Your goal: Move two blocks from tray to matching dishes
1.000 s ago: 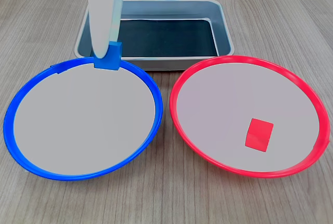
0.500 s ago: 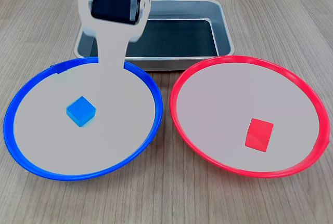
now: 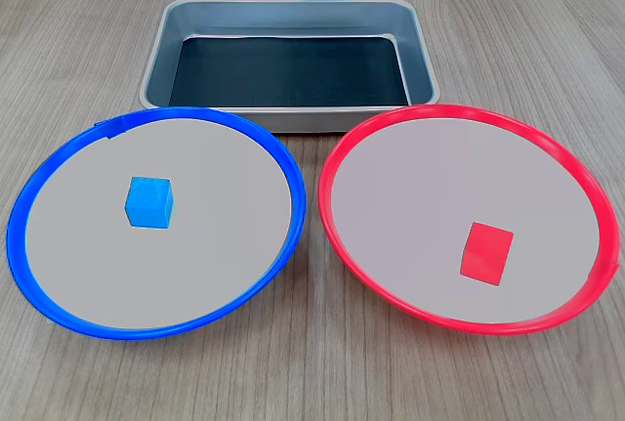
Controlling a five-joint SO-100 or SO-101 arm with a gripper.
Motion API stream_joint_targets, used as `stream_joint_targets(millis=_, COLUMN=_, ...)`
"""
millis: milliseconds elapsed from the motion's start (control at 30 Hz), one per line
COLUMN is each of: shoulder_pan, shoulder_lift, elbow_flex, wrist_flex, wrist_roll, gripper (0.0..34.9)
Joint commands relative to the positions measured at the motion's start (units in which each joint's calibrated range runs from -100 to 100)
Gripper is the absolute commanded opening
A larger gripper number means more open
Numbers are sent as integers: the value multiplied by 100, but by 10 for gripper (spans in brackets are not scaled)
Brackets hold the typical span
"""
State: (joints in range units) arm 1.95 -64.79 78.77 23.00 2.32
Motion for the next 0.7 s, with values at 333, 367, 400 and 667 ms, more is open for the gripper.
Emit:
stream_joint_targets(millis=333, shoulder_pan=45, shoulder_lift=-3427, elbow_flex=2123, wrist_flex=2293, wrist_roll=-410, gripper=1)
stream_joint_targets(millis=367, shoulder_pan=64, shoulder_lift=-3427, elbow_flex=2123, wrist_flex=2417, wrist_roll=-425, gripper=1)
stream_joint_targets(millis=400, shoulder_pan=102, shoulder_lift=-3427, elbow_flex=2123, wrist_flex=2434, wrist_roll=-464, gripper=1)
stream_joint_targets(millis=667, shoulder_pan=168, shoulder_lift=-3427, elbow_flex=2123, wrist_flex=2442, wrist_roll=-484, gripper=3)
